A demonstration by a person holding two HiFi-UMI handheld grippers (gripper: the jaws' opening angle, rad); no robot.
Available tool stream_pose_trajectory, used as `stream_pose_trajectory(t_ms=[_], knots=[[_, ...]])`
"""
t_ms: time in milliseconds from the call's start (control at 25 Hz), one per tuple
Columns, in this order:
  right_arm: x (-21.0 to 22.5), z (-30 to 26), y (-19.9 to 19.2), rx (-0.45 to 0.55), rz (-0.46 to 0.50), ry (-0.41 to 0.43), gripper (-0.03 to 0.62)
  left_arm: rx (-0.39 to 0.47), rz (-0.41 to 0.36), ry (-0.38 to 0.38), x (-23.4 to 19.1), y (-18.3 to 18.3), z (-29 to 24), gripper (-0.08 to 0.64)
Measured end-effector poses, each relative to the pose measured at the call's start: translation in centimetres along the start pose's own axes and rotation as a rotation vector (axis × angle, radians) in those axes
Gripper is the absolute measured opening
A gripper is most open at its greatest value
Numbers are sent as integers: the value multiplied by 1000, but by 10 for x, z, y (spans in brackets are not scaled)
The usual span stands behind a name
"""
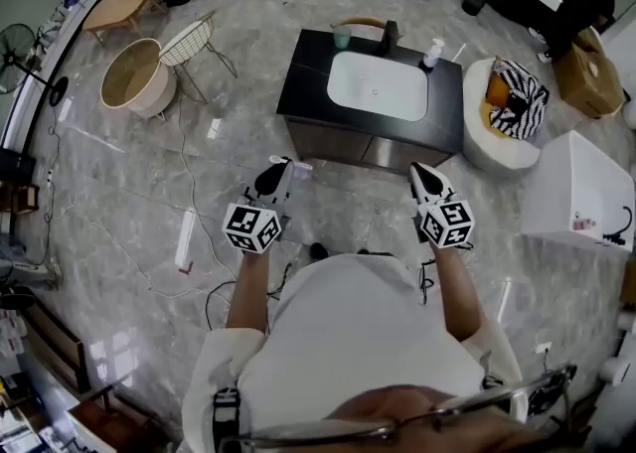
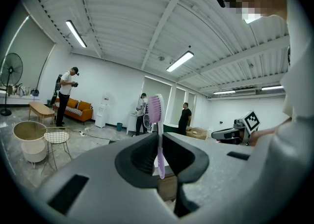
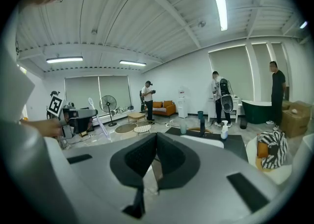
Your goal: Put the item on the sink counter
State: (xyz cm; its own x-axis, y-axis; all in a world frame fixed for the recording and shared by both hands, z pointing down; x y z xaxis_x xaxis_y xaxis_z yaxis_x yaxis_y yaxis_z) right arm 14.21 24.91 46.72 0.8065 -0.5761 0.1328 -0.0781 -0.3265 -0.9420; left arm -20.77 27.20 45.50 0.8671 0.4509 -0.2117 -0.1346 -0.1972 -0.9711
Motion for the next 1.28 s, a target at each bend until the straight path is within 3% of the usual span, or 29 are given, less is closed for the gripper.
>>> stream_pose_trajectory(t_ms=[320,640,1280], knots=[[-23,-15,6,17,19,-24,5,-2,-9,-44,-20,1,-2,34],[-15,-28,4,3,6,-25,5,-5,-2,-29,-29,0,-13,34],[84,-119,25,-47,-42,65,6,-55,3,42,-47,10,-115,34]])
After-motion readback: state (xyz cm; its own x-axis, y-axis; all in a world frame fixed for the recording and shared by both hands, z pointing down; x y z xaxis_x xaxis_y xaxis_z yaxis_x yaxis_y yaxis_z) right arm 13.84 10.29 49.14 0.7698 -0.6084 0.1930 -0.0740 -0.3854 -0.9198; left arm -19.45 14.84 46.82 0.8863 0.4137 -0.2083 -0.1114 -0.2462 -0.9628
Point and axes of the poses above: the fingertips, and each gripper's own axes: z backward along the fingers, x to its right, y out of its top, the point moved 7 cm from there along z, backward along the fingers, and after that the axes turned 3 degrees about y, right-handed, at the moved point
